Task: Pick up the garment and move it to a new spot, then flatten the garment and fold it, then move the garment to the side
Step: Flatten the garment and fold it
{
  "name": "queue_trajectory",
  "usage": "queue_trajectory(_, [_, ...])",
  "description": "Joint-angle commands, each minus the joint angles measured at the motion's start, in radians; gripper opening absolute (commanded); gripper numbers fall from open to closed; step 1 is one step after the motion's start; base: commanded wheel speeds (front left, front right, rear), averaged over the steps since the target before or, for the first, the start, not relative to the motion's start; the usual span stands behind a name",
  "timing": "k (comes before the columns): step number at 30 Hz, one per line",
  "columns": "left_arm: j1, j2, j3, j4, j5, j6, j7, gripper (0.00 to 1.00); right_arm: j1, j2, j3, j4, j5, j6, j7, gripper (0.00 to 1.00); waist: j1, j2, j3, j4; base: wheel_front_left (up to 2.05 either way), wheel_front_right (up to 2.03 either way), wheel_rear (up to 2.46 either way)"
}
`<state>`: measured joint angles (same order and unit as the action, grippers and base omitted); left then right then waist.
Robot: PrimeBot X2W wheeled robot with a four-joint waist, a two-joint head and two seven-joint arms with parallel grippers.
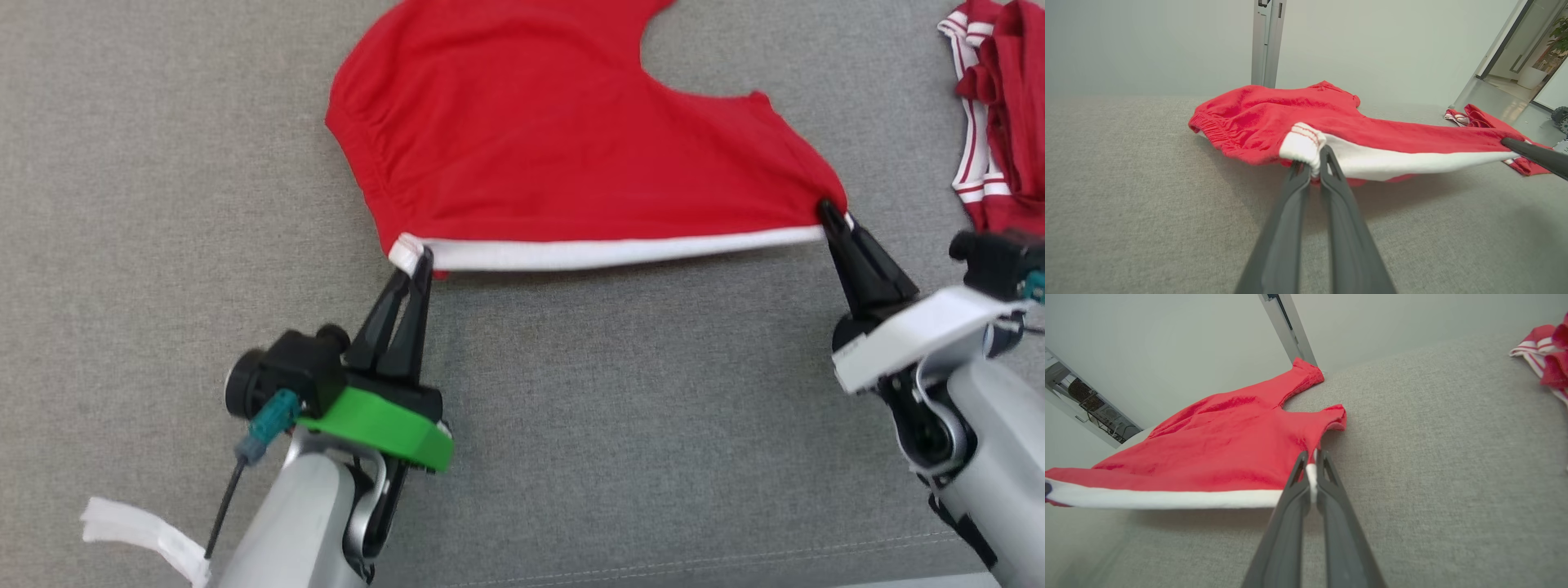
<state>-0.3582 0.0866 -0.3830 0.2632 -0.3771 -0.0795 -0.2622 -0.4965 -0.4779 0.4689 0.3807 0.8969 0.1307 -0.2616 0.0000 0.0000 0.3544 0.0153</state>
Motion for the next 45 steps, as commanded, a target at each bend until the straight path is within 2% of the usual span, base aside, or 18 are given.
queue_trajectory(1, [0.040, 0.001, 0.005, -0.010, 0.009, -0.004, -0.003, 0.00, 0.052, -0.006, -0.016, -0.016, -0.020, 0.000, -0.004, 0.00, 0.0000, 0.0000, -0.048, 0.006, 0.00, 0.00, 0.00])
queue_trajectory(9, [0.251, -0.015, -0.001, -0.071, 0.047, -0.013, -0.003, 0.00, 0.346, 0.013, -0.116, -0.122, -0.017, -0.001, -0.004, 0.00, 0.0000, 0.0000, -0.122, 0.022, 0.00, 0.00, 0.00])
queue_trajectory(14, [0.336, -0.020, -0.002, -0.109, 0.052, -0.015, -0.003, 0.00, 0.494, 0.038, -0.187, -0.207, -0.062, -0.001, 0.006, 0.00, 0.0000, 0.0000, -0.140, 0.034, 0.00, 0.00, 0.00])
queue_trajectory(20, [0.339, -0.023, -0.013, -0.092, 0.058, -0.024, -0.003, 0.00, 0.530, 0.084, -0.274, -0.284, -0.105, -0.001, 0.062, 0.00, 0.0000, 0.0000, -0.152, 0.036, 0.00, 0.00, 0.00])
queue_trajectory(27, [0.254, -0.029, -0.023, -0.075, 0.035, -0.039, -0.003, 0.00, 0.417, 0.085, -0.342, -0.325, -0.170, -0.001, 0.139, 0.00, 0.0000, 0.0000, -0.138, 0.058, 0.00, 0.00, 0.00])
queue_trajectory(32, [0.158, -0.034, -0.048, -0.050, -0.003, -0.044, -0.003, 0.00, 0.272, 0.069, -0.356, -0.291, -0.192, -0.001, 0.192, 0.00, 0.0000, 0.0000, -0.098, 0.097, 0.00, 0.00, 0.00])
queue_trajectory(34, [0.117, -0.034, -0.058, -0.041, -0.049, -0.044, -0.003, 0.00, 0.203, 0.061, -0.356, -0.263, -0.197, -0.001, 0.215, 0.00, 0.0000, 0.0000, -0.074, 0.119, 0.00, 0.00, 0.00])
queue_trajectory(41, [-0.054, -0.034, -0.157, -0.004, -0.216, 0.013, -0.003, 0.00, -0.057, 0.035, -0.320, -0.101, -0.212, 0.000, 0.273, 0.00, 0.0000, 0.0000, 0.007, 0.206, 0.00, 0.00, 0.00])
queue_trajectory(45, [-0.157, -0.035, -0.220, 0.043, -0.254, 0.045, -0.003, 0.00, -0.191, 0.031, -0.291, 0.019, -0.220, 0.000, 0.302, 0.00, 0.0000, 0.0000, 0.047, 0.247, 0.00, 0.00, 0.00])
